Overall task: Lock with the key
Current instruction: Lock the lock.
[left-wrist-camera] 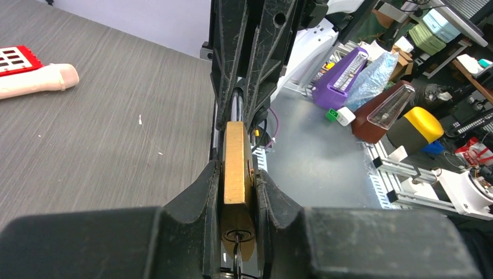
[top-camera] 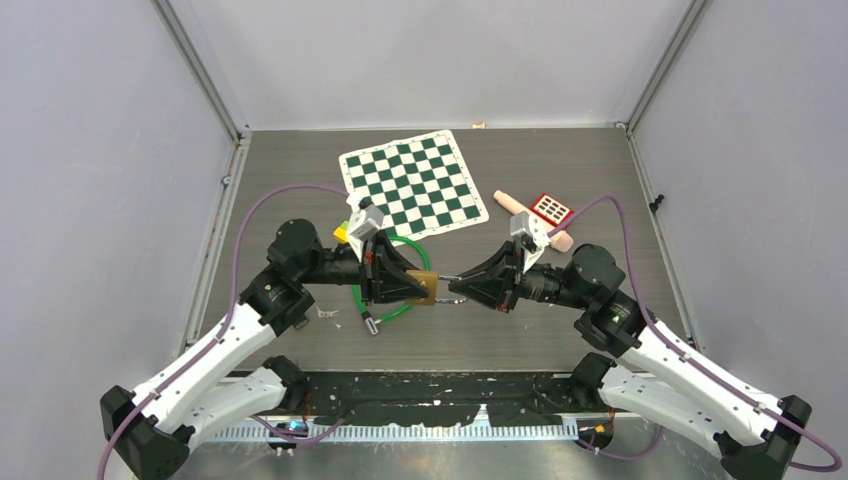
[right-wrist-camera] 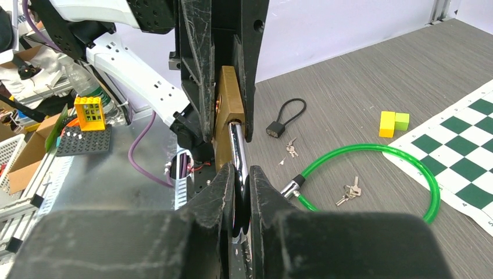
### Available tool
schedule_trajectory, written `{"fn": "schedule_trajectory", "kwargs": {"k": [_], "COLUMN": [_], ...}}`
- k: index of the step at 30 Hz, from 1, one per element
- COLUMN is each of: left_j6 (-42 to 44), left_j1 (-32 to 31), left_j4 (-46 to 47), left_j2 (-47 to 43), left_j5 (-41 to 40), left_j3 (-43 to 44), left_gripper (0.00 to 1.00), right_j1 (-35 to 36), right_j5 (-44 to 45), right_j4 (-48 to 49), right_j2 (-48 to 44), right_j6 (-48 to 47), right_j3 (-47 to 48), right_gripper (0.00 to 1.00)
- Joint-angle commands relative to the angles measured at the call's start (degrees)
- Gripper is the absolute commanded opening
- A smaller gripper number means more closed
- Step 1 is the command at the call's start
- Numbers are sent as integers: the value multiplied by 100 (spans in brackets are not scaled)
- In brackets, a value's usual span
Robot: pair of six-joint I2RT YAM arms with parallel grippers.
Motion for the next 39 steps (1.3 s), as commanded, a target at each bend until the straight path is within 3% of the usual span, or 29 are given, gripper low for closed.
{"fn": "schedule_trajectory", "kwargs": {"k": [1,7,15,24,31,34,39], "left_j6": [-163,134,311,367,710,754,817], "left_j1": [47,48,36,40,39,46,64], "left_j4": [932,1263,1880,1716,1253,1190,1101], "left_j2": [48,43,23,250,55,-17,-141], "left_j5": [-230,-124,105,53,-445,-612,-756], "left_j3": [50,-170,-362,-199,-271,-280,-287], "left_gripper": [0,0,0,0,0,0,0], "right_j1": [315,748,848,1032,1045,1043,1039], "right_j5": [216,502,625,372,768,991,1304], "right_j4": [531,308,375,524,39,-275,-700], "right_j2": [37,403,857,1290,1248,1152,1032], "right_j6": [-134,-422,-133,-154,-122,-207,-282], "right_j3": [336,530,538,707,891,947,1060], "right_gripper": [5,5,5,5,5,12,33]}}
